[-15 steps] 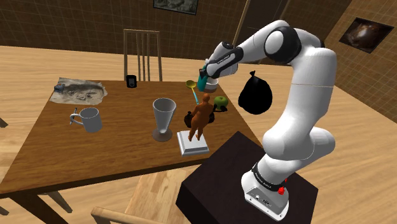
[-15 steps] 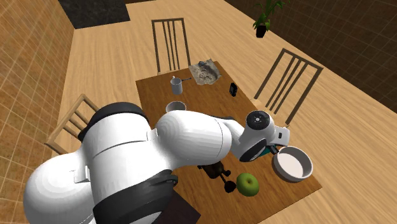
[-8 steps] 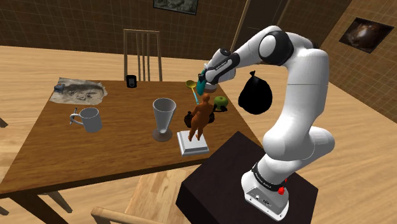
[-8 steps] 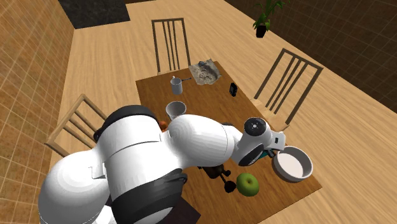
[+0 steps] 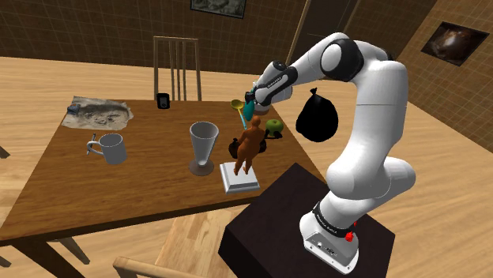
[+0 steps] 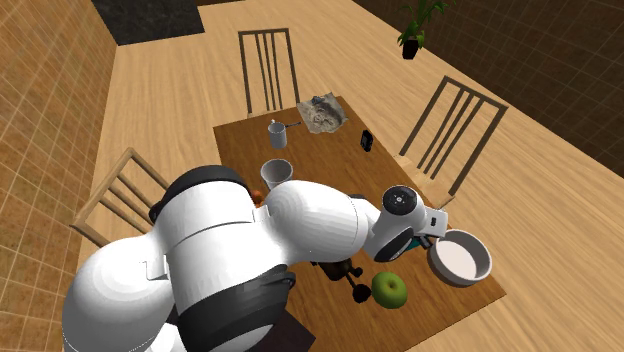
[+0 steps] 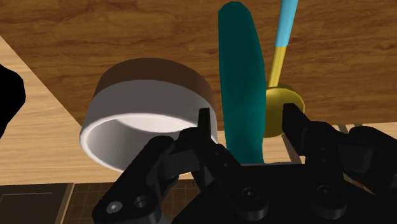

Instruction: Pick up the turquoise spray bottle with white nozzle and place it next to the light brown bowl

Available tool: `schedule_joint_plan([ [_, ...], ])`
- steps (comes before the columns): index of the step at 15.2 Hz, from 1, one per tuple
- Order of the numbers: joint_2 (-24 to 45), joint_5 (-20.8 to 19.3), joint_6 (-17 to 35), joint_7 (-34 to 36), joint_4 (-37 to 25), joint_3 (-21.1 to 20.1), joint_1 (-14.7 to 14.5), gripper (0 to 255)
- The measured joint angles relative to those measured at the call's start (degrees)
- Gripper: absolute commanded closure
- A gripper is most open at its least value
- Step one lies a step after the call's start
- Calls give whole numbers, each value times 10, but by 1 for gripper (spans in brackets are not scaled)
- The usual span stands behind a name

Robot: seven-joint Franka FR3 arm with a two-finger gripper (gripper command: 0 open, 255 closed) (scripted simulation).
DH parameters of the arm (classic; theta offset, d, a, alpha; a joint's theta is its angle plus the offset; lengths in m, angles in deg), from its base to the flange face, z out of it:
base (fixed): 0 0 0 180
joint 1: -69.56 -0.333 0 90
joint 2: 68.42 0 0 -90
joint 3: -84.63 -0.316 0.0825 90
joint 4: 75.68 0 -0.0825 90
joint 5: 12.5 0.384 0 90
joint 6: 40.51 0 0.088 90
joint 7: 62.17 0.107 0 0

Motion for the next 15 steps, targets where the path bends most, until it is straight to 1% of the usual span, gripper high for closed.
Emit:
schedule_joint_plan([
  [5,0,0,0,0,0,0,0,0],
  [10,-71,10,-19,-9,52,-19,18,0],
  [15,-82,11,-20,-9,62,-21,19,0],
])
